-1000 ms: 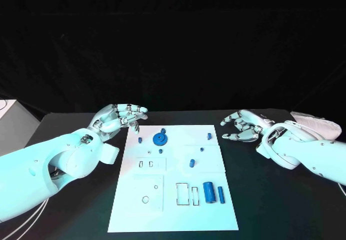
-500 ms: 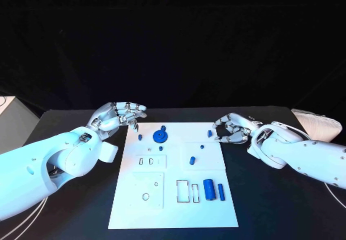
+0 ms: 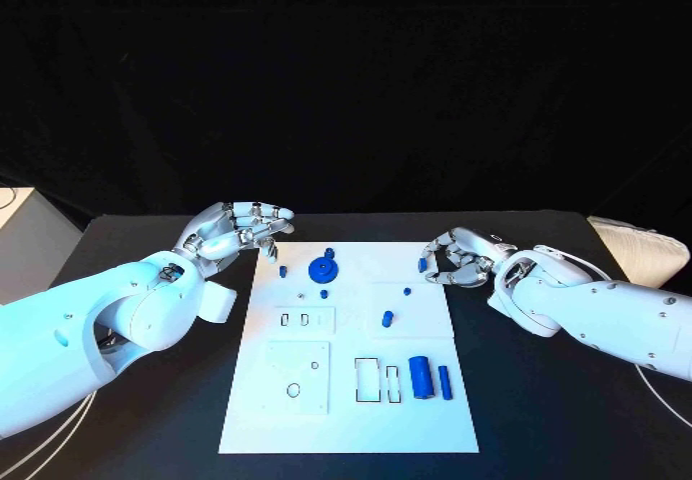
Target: Assemble the parts on the task board
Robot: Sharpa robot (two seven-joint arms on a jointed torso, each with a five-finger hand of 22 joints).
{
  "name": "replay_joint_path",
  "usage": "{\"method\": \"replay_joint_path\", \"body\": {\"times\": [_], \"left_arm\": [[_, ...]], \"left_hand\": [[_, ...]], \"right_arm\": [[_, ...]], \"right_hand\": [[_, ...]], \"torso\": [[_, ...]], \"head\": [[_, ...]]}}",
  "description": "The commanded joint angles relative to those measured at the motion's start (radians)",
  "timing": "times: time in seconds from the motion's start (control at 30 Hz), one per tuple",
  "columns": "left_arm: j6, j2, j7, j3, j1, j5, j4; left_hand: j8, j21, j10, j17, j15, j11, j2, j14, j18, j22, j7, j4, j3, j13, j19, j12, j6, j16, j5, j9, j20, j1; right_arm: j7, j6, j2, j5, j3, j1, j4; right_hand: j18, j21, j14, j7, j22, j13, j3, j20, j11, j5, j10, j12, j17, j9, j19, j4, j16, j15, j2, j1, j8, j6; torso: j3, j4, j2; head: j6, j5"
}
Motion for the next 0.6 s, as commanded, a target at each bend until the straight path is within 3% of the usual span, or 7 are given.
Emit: {"method": "replay_joint_path", "body": {"times": [0.03,0.3,0.6], "left_arm": [[0.02,0.001,0.008,0.001,0.0,-0.003,0.004],[0.022,-0.001,0.006,0.001,0.0,-0.004,0.006],[0.024,-0.001,0.002,0.001,0.0,-0.008,0.009]], "left_hand": [[0.006,-0.006,-0.006,-0.001,0.003,0.002,-0.003,-0.007,0.008,-0.002,-0.001,0.001,0.007,0.001,-0.008,0.005,-0.008,-0.004,0.0,0.001,-0.002,0.01],[0.007,-0.006,-0.006,-0.002,0.003,0.001,-0.003,-0.006,0.008,-0.002,-0.001,0.0,0.008,0.001,-0.008,0.006,-0.008,-0.005,0.0,0.002,-0.002,0.011],[0.007,-0.006,-0.006,-0.002,0.003,0.001,-0.003,-0.006,0.008,-0.002,-0.001,0.0,0.008,0.001,-0.008,0.006,-0.008,-0.005,0.0,0.002,-0.002,0.011]], "right_arm": [[-0.006,-0.024,0.008,-0.004,0.0,-0.004,-0.009],[-0.002,-0.031,0.02,0.012,0.0,-0.009,-0.018],[0.003,-0.023,0.03,0.022,0.0,-0.011,-0.019]], "right_hand": [[-0.02,0.002,0.106,0.001,0.256,0.235,0.009,0.004,0.003,0.02,0.073,0.004,0.263,0.001,0.103,0.007,0.004,0.003,0.013,0.0,0.006,0.005],[-0.021,0.003,0.106,0.0,0.258,0.237,0.015,0.004,0.003,0.025,0.076,0.007,0.263,0.001,0.104,0.009,0.004,0.003,0.018,0.001,0.008,0.01],[-0.022,0.009,0.106,-0.007,0.263,0.245,0.042,0.001,-0.003,0.02,0.085,0.017,0.263,0.005,0.106,0.016,0.004,-0.001,0.029,0.004,0.023,0.038]], "torso": [[-0.0012,0.0006,0.001],[0.0002,0.0009,0.001],[-0.0009,0.001,0.001]], "head": [[0.002,0.0],[0.0,0.004],[-0.004,0.007]]}}
